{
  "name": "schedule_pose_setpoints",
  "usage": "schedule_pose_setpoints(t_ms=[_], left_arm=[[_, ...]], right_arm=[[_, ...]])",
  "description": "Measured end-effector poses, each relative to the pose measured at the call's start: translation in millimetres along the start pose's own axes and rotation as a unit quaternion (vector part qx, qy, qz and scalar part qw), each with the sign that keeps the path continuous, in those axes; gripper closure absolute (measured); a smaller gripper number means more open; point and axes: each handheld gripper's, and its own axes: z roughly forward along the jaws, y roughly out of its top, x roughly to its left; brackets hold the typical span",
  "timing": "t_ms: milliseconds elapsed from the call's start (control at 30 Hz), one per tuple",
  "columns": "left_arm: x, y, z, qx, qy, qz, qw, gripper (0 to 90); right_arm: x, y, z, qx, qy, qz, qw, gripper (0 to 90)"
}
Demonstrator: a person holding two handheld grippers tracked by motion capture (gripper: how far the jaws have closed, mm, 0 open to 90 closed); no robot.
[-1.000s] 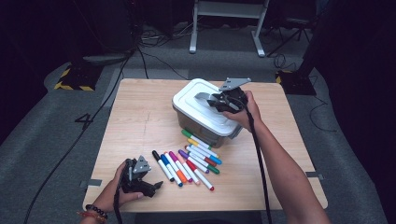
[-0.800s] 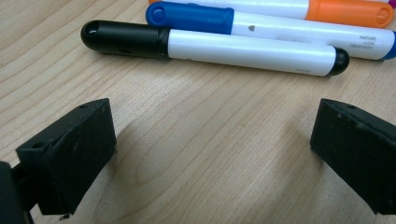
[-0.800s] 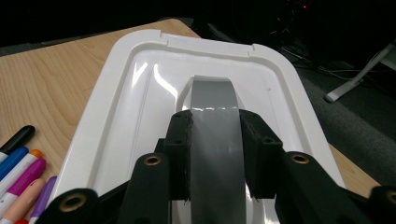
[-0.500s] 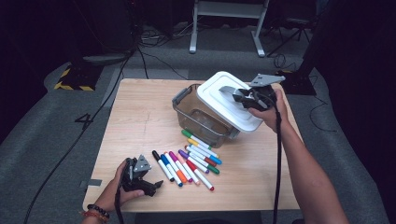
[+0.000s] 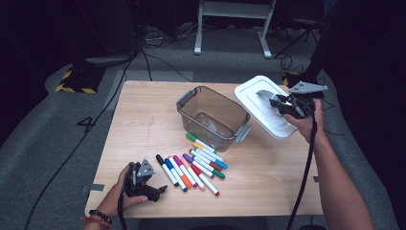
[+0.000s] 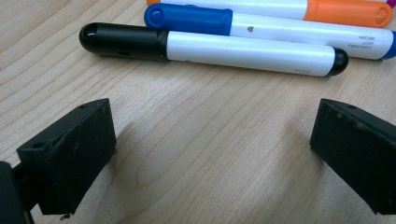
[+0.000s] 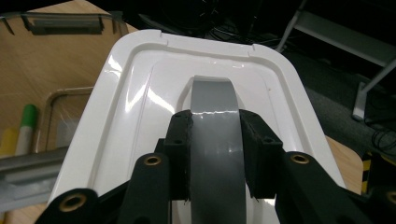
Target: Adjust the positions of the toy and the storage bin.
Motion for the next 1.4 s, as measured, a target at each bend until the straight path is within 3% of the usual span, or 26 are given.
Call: schedule_pose_setpoints(t_ms=[300, 633, 1000, 1400], left_arm=[[-0.4, -0.1, -0.1, 0.0, 0.0, -0.001, 1.0, 0.6], [-0.6, -0.2, -0.1, 0.0, 0.001, -0.002, 1.0, 0.6], [-1.3, -0.1, -0.1, 0.0, 0.002, -0.002, 1.0, 0.6], [-6.6, 0.5, 0.0, -0.004, -0.011, 0.014, 0.9998, 3.4]], right_arm=[[-20.9, -35.2, -5.5, 0.015, -0.021, 0.031, 0.9992, 66.9], [-26.4, -57.5, 1.7, 0.028, -0.028, 0.046, 0.9982, 66.9], [-25.2, -82.4, 17.8, 0.052, -0.033, 0.054, 0.9967, 66.9], [-17.5, -106.9, 39.0, 0.078, -0.026, 0.057, 0.995, 66.8]])
